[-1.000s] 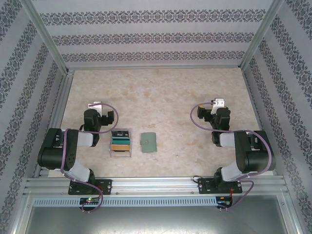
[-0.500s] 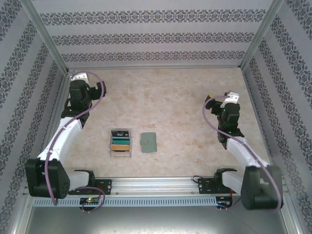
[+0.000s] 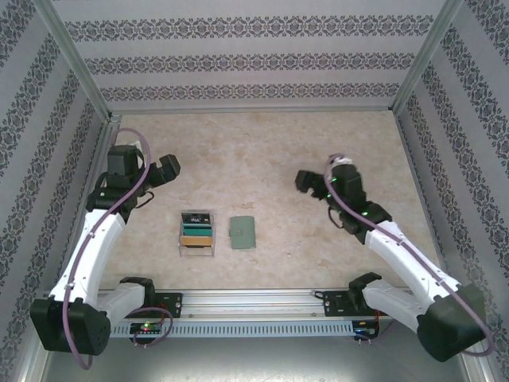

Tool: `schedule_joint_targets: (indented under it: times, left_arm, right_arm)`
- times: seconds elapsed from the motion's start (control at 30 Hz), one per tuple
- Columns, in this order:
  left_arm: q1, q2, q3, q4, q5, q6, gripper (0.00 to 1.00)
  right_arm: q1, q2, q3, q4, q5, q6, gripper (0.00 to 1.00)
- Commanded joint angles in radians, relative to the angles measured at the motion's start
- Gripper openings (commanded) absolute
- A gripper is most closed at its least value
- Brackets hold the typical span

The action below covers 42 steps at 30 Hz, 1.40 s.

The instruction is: Take the credit cards out of the card holder

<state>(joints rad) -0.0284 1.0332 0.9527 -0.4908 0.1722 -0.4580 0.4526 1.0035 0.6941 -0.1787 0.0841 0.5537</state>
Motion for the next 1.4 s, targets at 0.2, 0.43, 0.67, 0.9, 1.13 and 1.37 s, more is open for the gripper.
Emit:
schedule_joint_targets:
  times: [0.2, 0.43, 0.67, 0.9, 1.13, 1.37]
  left_arm:
    - [-0.026, -0.079, -0.044, -0.064, 0.065, -0.057, 1.0]
    - [-0.037, -0.096, -0.054, -0.089, 0.074, -0.053, 1.0]
    - [-0.044, -0.111, -0.057, -0.109, 0.079, -0.052, 1.0]
    - [-0.047, -0.112, -0.052, -0.117, 0.087, -0.053, 1.0]
    - [-0.057, -0.101, -0.048, -0.101, 0.135, -0.051, 0.97]
    - [-0.138, -0.076, -0.055, -0.044, 0.158, -0.059, 0.92]
  right_arm:
    - [0.493, 0.239, 0.036, -0.138, 0.21, 0.182, 0.98]
    - [0.62, 0.559, 0.25, -0.18, 0.194, 0.183, 0.98]
    - [0.677, 0.771, 0.405, -0.26, 0.187, 0.18, 0.98]
    - [0.679, 0.794, 0.379, -0.394, 0.242, 0.202, 0.98]
    - [0.597, 0.662, 0.227, -0.452, 0.286, 0.19, 0.98]
    - [0.4, 0.477, 0.082, -0.45, 0.286, 0.129, 0.98]
